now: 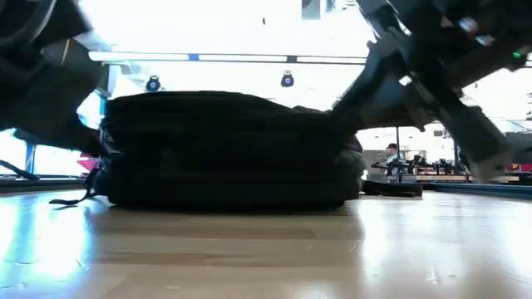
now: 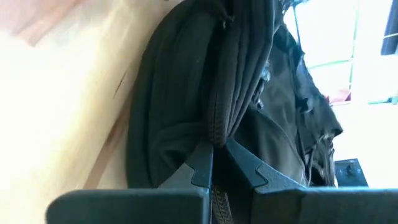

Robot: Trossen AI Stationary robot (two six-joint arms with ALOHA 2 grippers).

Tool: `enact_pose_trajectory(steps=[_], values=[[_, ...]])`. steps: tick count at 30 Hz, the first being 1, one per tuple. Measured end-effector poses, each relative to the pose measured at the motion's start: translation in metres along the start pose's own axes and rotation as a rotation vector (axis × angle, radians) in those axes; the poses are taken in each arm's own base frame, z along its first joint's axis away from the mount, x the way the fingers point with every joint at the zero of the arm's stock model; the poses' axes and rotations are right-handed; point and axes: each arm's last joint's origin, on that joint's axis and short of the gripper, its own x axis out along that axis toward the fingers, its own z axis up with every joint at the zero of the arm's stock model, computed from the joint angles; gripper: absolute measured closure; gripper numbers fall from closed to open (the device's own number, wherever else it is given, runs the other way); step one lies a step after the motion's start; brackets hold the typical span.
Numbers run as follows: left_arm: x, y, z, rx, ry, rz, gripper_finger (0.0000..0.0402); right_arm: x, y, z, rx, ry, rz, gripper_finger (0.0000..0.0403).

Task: Unpack backpack
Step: Close the black backpack

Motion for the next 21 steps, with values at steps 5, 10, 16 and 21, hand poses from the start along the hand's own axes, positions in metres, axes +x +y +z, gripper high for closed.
enact_pose_trajectory(steps=[5,10,16,21], values=[[-0.015,0.015,-0.011,0.127,0.152,0.110,0.0401,-0.012,0.001,-0.006,0.007,0.039,0.007,0.0400],[-0.031,-0.009,-0.022,-0.006,-0.089,-0.234,0.0401,-0.017,-0.006,-0.003,0.054,0.015,-0.001,0.0400],[-0.028,-0.046,-0.017,0.082,-0.142,-0.385,0.0375,-0.017,-0.008,0.001,0.073,-0.014,-0.009,0.0400],[-0.001,-0.064,0.003,0.136,-0.114,-0.364,0.0306,-0.017,-0.008,0.001,0.080,-0.019,0.003,0.0400]])
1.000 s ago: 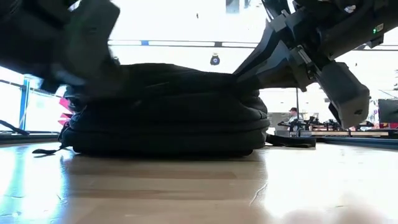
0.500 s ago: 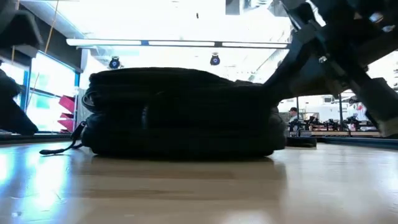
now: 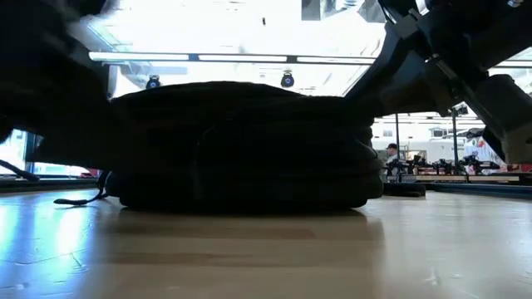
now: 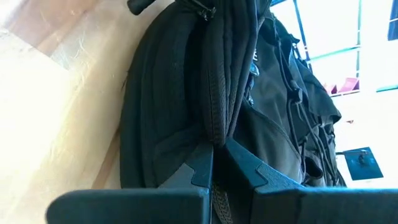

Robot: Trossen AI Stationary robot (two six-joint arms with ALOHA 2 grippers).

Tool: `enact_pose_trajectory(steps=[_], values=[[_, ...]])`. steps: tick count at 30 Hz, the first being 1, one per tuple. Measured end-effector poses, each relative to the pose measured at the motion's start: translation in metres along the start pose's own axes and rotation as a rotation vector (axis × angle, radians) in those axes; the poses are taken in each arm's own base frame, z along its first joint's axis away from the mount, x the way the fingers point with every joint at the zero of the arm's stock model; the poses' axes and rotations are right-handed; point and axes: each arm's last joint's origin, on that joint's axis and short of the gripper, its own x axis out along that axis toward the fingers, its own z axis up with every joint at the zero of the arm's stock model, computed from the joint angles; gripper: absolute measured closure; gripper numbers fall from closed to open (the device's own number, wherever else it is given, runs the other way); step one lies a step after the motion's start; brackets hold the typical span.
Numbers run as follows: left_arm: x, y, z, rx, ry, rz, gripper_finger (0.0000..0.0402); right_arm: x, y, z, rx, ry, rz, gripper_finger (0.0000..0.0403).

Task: Unpack backpack
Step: Close the black backpack

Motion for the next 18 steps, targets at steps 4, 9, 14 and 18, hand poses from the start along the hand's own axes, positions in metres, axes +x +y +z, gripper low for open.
enact_pose_trajectory(steps=[4,9,14,18], values=[[0.026,0.007,0.011,0.000,0.061,0.041,0.0247,0.000,0.000,0.000,0.001,-0.003,0.010,0.0400],[0.043,0.011,0.019,-0.015,0.088,0.056,0.0213,0.001,0.000,-0.001,-0.003,0.004,0.007,0.0400],[0.043,-0.001,0.026,-0.005,0.028,-0.015,0.0212,0.003,-0.002,-0.001,0.031,0.004,0.020,0.0400],[0.041,-0.007,0.030,0.008,-0.019,-0.038,0.0218,0.003,-0.002,-0.001,0.033,0.002,0.024,0.0400]])
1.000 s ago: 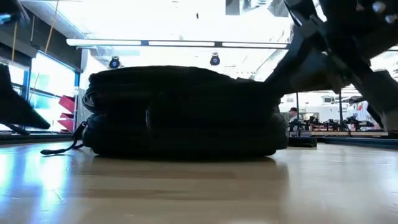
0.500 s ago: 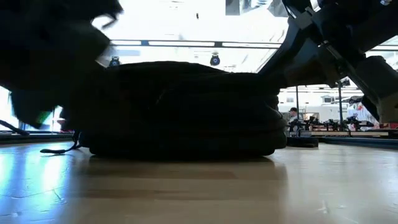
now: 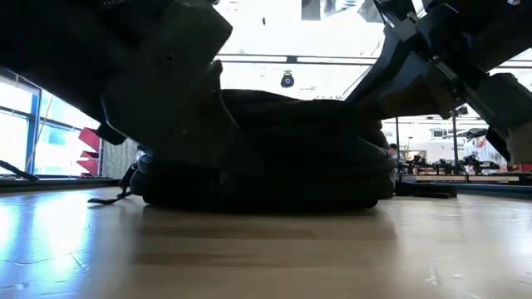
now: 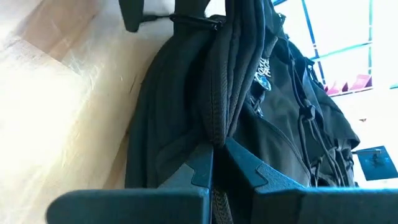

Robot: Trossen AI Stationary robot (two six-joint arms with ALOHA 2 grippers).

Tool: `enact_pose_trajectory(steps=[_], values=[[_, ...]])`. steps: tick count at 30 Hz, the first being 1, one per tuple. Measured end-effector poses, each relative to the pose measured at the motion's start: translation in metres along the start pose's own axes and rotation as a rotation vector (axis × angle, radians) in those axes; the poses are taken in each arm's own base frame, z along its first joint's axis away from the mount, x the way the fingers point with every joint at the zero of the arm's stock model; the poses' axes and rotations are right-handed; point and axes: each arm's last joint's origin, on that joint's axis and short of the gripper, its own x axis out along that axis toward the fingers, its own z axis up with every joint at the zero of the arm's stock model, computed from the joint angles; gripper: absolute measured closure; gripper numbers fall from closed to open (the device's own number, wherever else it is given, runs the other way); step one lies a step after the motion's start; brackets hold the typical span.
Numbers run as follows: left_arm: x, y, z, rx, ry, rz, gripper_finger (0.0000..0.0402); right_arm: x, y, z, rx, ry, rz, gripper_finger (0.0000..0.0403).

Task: Unpack backpack
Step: Close the black backpack

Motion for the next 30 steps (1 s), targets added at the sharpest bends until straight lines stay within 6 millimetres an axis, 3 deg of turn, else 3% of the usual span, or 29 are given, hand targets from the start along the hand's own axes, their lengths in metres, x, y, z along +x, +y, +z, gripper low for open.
enact_pose_trajectory(steps=[8,17,30], values=[[0.010,0.009,0.004,-0.032,-0.054,0.102,0.0252,0.000,0.000,0.000,0.004,0.000,-0.001,0.0400],[0.011,0.020,-0.001,-0.034,-0.050,0.180,0.0392,0.000,0.000,0.000,0.002,0.001,0.001,0.0400],[-0.023,0.050,-0.025,-0.076,0.062,0.318,0.0401,0.000,0.001,-0.001,0.006,0.000,0.066,0.0400]])
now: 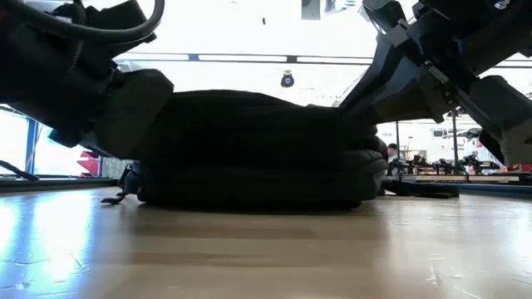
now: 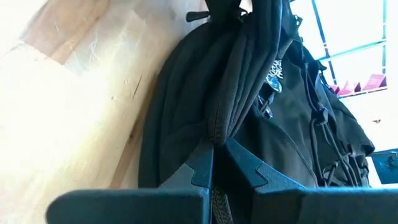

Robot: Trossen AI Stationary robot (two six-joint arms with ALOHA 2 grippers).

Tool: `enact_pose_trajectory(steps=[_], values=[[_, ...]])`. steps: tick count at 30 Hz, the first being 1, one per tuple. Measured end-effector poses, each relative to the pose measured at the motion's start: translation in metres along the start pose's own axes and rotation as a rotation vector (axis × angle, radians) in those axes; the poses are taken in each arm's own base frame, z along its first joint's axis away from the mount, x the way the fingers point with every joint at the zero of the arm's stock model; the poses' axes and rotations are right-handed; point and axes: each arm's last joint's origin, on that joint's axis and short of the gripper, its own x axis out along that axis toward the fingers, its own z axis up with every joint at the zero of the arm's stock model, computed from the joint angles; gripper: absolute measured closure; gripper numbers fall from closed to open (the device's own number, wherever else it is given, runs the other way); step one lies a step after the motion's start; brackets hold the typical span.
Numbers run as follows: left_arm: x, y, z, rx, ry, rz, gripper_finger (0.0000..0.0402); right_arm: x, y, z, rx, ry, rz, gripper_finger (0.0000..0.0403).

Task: Unpack backpack
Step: Close the black backpack

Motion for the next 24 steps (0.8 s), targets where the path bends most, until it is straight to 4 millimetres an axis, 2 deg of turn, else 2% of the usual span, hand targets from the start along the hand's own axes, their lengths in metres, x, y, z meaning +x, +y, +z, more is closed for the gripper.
enact_pose_trajectory(steps=[4,8,12,16,20,24], values=[[-0.001,0.005,-0.001,0.059,0.097,0.029,0.0401,0.000,0.001,0.000,-0.007,-0.005,0.029,0.0400],[-0.004,0.004,-0.003,0.142,0.100,0.014,0.0401,0.000,0.003,-0.003,-0.007,0.002,0.116,0.0400],[-0.014,-0.017,0.003,0.270,0.093,-0.116,0.0401,-0.004,0.008,-0.015,-0.018,0.099,0.200,0.0400],[-0.023,-0.042,0.008,0.410,0.075,-0.306,0.0401,-0.006,0.009,-0.023,0.091,0.173,0.164,0.0396],[-0.028,-0.056,0.013,0.478,0.014,-0.413,0.0401,-0.008,0.010,-0.021,0.110,0.166,0.119,0.0362],[-0.029,-0.059,0.015,0.479,-0.013,-0.426,0.0401,-0.026,0.001,-0.006,0.010,0.200,0.107,0.0298]])
